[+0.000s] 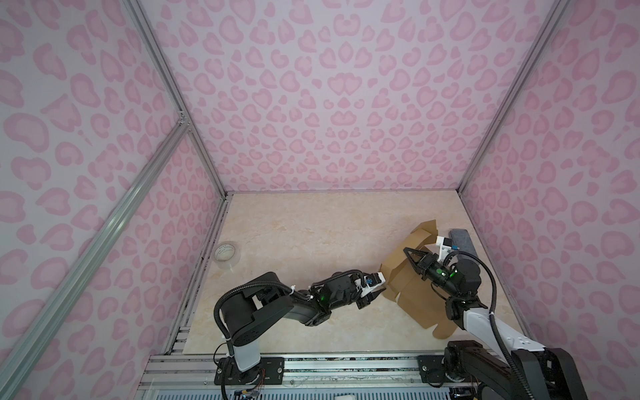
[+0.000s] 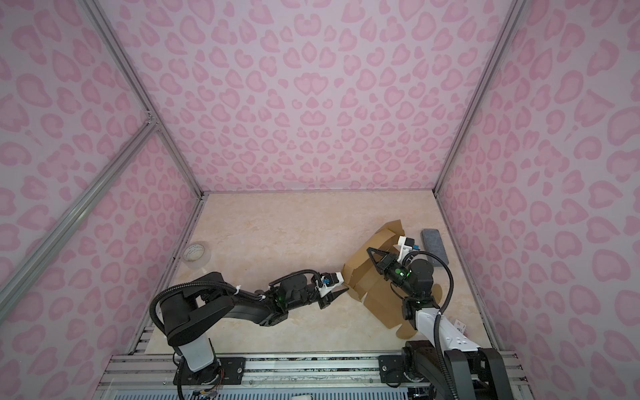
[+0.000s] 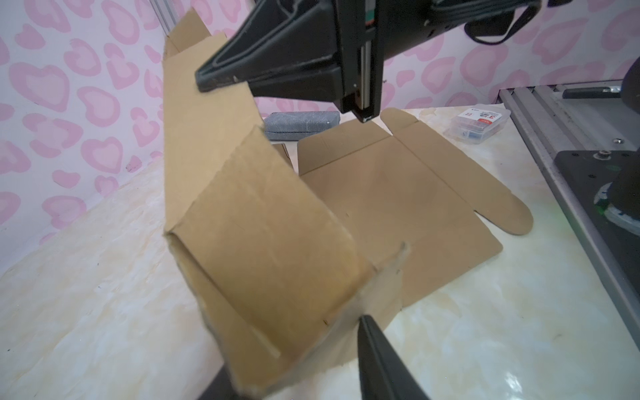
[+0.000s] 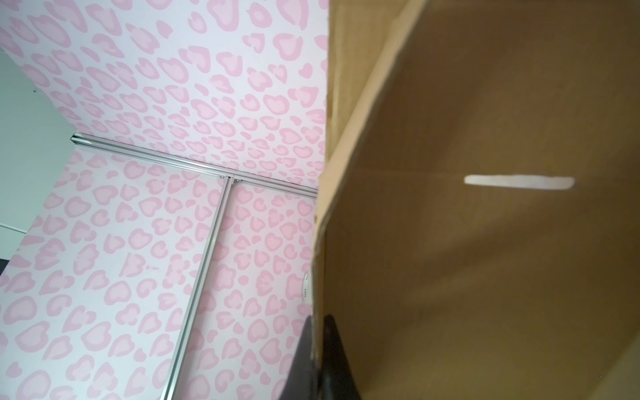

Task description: Fold the paper box

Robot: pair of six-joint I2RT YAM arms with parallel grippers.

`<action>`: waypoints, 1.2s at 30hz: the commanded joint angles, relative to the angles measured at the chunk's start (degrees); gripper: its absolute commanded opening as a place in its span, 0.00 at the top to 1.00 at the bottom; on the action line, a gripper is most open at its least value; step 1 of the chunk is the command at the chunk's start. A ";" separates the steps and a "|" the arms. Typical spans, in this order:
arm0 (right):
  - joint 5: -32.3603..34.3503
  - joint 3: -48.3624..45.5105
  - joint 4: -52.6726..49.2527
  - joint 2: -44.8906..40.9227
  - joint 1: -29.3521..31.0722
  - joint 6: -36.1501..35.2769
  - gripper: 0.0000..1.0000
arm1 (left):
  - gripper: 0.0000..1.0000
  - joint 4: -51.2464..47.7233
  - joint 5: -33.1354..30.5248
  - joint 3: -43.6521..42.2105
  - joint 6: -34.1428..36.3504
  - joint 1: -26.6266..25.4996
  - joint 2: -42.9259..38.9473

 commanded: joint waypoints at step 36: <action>1.48 6.93 20.91 23.70 5.95 8.58 1.00 | 0.55 4.76 -17.26 -5.01 11.64 3.93 -0.17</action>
